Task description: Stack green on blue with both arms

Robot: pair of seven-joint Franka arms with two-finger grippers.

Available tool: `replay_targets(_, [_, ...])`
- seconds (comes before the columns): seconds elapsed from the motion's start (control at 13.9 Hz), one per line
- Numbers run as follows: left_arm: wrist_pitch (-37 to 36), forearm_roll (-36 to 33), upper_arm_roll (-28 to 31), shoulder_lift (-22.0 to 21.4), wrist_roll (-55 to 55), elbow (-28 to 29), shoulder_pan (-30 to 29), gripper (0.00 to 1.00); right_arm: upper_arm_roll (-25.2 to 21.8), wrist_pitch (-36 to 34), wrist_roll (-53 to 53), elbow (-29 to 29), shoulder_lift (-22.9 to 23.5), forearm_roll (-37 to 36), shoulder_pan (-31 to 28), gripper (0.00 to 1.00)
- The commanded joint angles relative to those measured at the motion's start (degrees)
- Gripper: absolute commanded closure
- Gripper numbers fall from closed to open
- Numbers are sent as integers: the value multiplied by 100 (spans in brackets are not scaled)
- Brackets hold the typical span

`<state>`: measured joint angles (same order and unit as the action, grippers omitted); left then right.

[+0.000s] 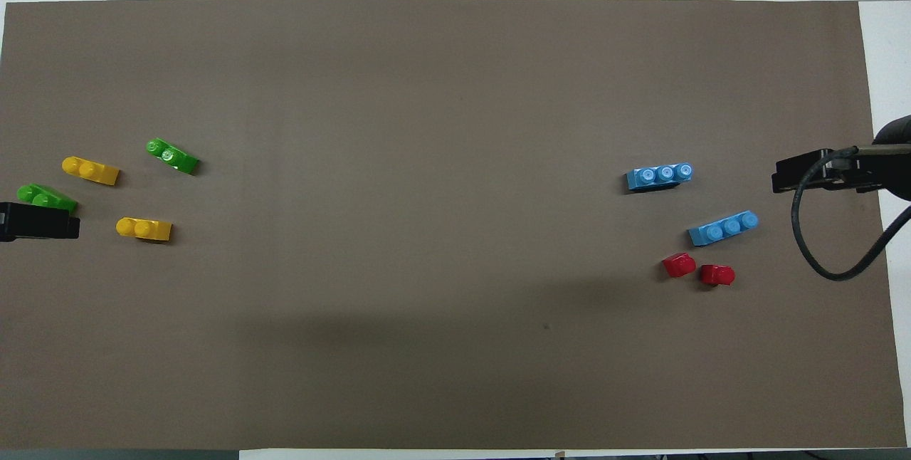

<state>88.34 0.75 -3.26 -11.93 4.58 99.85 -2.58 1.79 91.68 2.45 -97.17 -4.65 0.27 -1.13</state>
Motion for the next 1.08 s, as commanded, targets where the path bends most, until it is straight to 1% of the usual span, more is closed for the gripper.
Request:
replay_targets(0.0, [-71, -92, 1, -63, 60, -10, -23, 0, 32, 35, -113, -83, -98, -80, -54, 0])
replay_targets(0.22, [-89, -92, 1, -90, 52, 25, -32, 0, 32, 43, -209, -83, -98, -27, -80, 0])
replay_targets(0.29, [-72, -92, 10, -116, 52, 43, -32, 0, 6, 61, -410, -100, -98, -27, -98, 0])
replay_targets(0.36, [-63, -92, 10, -116, 43, 60, -41, 0, -3, 139, -395, -135, -106, -18, -98, 0])
replay_targets(0.43, [-54, -92, 19, -134, 43, 104, -41, 0, -3, 288, -125, -222, -115, -18, -98, 0])
replay_targets(0.65, [-54, -84, 19, -230, -403, 271, -199, 0, -3, 517, 1463, -319, -54, -18, -89, 0])
replay_targets(0.79, [112, -84, 19, -327, -554, 482, -217, 0, 6, 815, 2885, -495, -1, -18, -72, 0])
replay_targets(0.86, [192, -84, 19, -327, -746, 561, -226, 0, 6, 921, 3571, -548, 95, -9, -72, 0])
replay_targets(1.0, [533, -84, 19, -327, -1701, 754, -226, 0, 6, 992, 4794, -487, 428, 227, -89, 0])
